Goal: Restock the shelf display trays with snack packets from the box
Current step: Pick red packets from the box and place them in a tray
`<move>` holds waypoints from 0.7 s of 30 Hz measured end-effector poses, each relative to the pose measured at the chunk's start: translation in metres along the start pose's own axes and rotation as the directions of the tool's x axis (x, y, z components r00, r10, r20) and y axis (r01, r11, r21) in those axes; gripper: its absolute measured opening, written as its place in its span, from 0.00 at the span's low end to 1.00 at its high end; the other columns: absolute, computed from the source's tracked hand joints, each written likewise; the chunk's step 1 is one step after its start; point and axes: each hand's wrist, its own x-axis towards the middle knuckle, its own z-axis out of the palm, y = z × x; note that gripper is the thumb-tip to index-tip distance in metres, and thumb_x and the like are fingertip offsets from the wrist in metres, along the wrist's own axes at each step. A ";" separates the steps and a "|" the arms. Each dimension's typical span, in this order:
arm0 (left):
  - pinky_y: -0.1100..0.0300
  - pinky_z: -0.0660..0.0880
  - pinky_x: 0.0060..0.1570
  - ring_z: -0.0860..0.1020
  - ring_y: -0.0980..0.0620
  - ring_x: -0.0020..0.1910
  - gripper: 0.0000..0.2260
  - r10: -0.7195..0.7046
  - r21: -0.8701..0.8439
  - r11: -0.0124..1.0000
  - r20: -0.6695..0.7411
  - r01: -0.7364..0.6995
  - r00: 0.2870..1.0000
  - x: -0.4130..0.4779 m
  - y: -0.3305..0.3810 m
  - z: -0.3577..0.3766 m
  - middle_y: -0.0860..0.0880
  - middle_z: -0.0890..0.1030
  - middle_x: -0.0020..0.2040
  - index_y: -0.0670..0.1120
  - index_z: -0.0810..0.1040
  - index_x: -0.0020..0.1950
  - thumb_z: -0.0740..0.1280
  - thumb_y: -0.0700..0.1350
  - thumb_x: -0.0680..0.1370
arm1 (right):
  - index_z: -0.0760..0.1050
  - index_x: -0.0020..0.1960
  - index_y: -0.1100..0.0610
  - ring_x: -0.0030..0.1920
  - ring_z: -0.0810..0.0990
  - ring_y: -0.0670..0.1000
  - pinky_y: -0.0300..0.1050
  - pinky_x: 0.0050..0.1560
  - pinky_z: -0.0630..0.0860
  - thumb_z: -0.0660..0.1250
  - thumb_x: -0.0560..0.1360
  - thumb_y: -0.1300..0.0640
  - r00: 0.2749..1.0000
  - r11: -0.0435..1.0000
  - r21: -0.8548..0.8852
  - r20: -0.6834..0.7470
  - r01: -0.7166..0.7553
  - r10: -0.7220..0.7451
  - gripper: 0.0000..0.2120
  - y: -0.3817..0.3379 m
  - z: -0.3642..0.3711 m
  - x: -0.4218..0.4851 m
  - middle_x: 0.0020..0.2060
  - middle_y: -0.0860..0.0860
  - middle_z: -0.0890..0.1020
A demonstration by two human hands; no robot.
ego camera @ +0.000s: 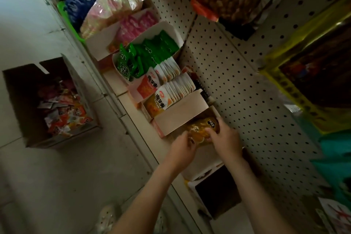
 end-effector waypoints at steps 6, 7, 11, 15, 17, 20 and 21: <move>0.63 0.69 0.54 0.76 0.48 0.61 0.16 -0.078 -0.078 0.993 0.091 0.085 0.993 0.012 -0.009 0.016 0.47 0.77 0.63 0.48 0.70 0.68 0.61 0.41 0.80 | 0.68 0.65 0.55 0.52 0.80 0.55 0.42 0.42 0.74 0.60 0.80 0.51 0.994 0.981 -0.160 0.006 0.106 -0.106 0.15 -0.008 0.029 0.007 0.53 0.55 0.80; 0.64 0.69 0.54 0.76 0.48 0.61 0.17 -0.097 -0.084 0.991 0.113 0.107 0.989 0.015 -0.010 0.018 0.47 0.77 0.63 0.49 0.68 0.69 0.61 0.41 0.80 | 0.68 0.63 0.55 0.50 0.81 0.55 0.45 0.42 0.77 0.60 0.80 0.51 0.994 0.979 -0.168 0.004 0.111 -0.112 0.14 -0.009 0.036 0.008 0.51 0.55 0.80; 0.59 0.70 0.59 0.75 0.45 0.64 0.24 -0.124 -0.040 0.990 0.196 0.134 0.973 0.028 -0.016 0.025 0.44 0.75 0.67 0.49 0.61 0.75 0.60 0.41 0.79 | 0.68 0.61 0.54 0.51 0.81 0.53 0.48 0.50 0.77 0.60 0.80 0.52 0.994 0.968 -0.235 -0.043 0.087 -0.100 0.11 -0.005 0.056 0.021 0.50 0.53 0.82; 0.59 0.69 0.60 0.73 0.44 0.66 0.22 -0.107 -0.002 0.994 0.166 0.109 0.980 0.037 -0.014 0.026 0.43 0.73 0.69 0.47 0.63 0.74 0.60 0.42 0.80 | 0.63 0.69 0.56 0.64 0.73 0.54 0.53 0.69 0.61 0.64 0.78 0.55 0.989 0.946 -0.325 -0.134 0.011 -0.058 0.22 0.004 0.059 0.038 0.61 0.54 0.77; 0.59 0.68 0.63 0.71 0.44 0.68 0.22 -0.105 0.017 0.994 0.121 0.104 0.987 0.039 -0.013 0.024 0.44 0.72 0.70 0.45 0.63 0.75 0.60 0.42 0.80 | 0.60 0.72 0.56 0.69 0.68 0.55 0.55 0.71 0.57 0.66 0.76 0.53 0.987 0.931 -0.361 -0.160 -0.054 -0.005 0.28 0.007 0.056 0.043 0.67 0.54 0.72; 0.58 0.68 0.64 0.71 0.46 0.68 0.20 -0.103 0.024 0.995 0.060 0.101 0.993 0.029 -0.013 0.016 0.45 0.73 0.70 0.45 0.66 0.74 0.58 0.44 0.82 | 0.57 0.74 0.56 0.71 0.63 0.55 0.56 0.71 0.57 0.67 0.75 0.52 0.986 0.926 -0.370 -0.164 -0.078 0.018 0.32 0.006 0.051 0.035 0.70 0.54 0.67; 0.58 0.69 0.63 0.72 0.47 0.67 0.18 -0.092 0.011 0.996 0.034 0.092 0.995 0.024 -0.013 0.010 0.46 0.74 0.69 0.46 0.68 0.72 0.58 0.44 0.82 | 0.54 0.75 0.56 0.71 0.62 0.56 0.56 0.71 0.57 0.67 0.75 0.51 0.986 0.928 -0.363 -0.165 -0.077 0.017 0.35 0.004 0.049 0.030 0.71 0.55 0.65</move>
